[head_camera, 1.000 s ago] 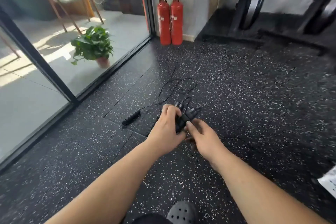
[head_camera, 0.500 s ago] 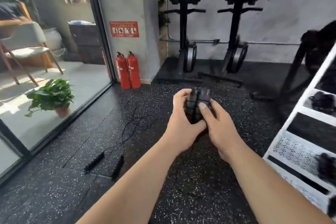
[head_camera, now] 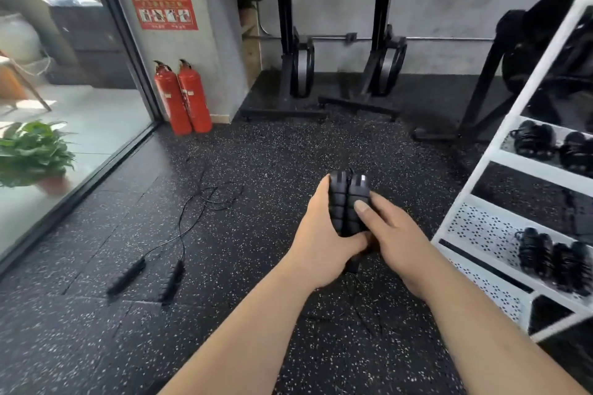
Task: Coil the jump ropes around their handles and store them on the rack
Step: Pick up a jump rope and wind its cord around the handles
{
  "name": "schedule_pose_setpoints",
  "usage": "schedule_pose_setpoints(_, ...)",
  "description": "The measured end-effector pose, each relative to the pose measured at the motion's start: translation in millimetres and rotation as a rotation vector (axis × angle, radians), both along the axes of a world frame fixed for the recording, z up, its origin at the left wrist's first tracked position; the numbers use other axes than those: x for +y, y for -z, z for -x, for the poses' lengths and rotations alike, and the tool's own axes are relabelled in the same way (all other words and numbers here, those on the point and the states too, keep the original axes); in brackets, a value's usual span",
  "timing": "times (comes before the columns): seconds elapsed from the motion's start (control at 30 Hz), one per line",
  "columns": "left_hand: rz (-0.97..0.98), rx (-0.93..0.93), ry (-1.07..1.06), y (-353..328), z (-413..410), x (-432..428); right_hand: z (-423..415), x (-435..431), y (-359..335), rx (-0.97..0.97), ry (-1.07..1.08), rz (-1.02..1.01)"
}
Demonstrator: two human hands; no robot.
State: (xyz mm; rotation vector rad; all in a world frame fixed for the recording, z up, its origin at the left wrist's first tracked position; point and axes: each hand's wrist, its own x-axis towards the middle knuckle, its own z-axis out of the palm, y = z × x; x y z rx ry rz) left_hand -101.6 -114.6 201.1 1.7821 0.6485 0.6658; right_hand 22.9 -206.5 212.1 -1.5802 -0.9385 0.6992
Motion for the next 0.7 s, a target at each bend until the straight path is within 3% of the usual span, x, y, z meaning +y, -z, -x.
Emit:
schedule_pose_setpoints(0.37,0.042,0.002,-0.03,27.2,-21.1,34.5,-35.7,42.5,22.5,-0.14,-0.101,0.126)
schedule_pose_setpoints(0.7,0.058,0.112,-0.096,38.3,-40.4,40.9,-44.3,58.2,38.6,0.01,-0.045,0.121)
